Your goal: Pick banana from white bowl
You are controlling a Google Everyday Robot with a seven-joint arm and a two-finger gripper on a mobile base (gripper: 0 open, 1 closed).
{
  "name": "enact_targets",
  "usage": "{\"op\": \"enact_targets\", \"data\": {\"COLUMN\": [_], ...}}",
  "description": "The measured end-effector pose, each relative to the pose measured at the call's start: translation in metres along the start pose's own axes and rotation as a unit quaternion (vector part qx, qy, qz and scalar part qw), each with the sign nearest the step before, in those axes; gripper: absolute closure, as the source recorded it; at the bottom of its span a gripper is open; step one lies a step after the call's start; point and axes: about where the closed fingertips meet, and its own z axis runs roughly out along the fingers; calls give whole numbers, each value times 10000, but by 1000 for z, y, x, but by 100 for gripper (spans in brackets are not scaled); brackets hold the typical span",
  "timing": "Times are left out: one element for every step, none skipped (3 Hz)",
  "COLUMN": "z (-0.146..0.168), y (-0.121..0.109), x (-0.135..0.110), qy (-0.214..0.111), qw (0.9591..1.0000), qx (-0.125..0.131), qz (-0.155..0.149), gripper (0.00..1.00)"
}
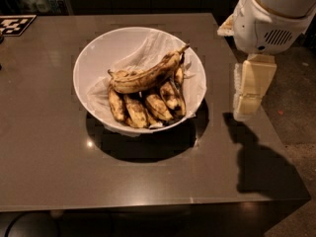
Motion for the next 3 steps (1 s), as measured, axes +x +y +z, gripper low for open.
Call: {"op": "enact_targets", "data": {"z": [0,1,8], "y": [-18,-38,-54], "x": [-46,-86,-113], "qy": [48,90,87], "qw": [9993,9976,9962], "qx": [29,39,-2], "qz": [-380,-688,-868], "gripper": [0,0,0]}}
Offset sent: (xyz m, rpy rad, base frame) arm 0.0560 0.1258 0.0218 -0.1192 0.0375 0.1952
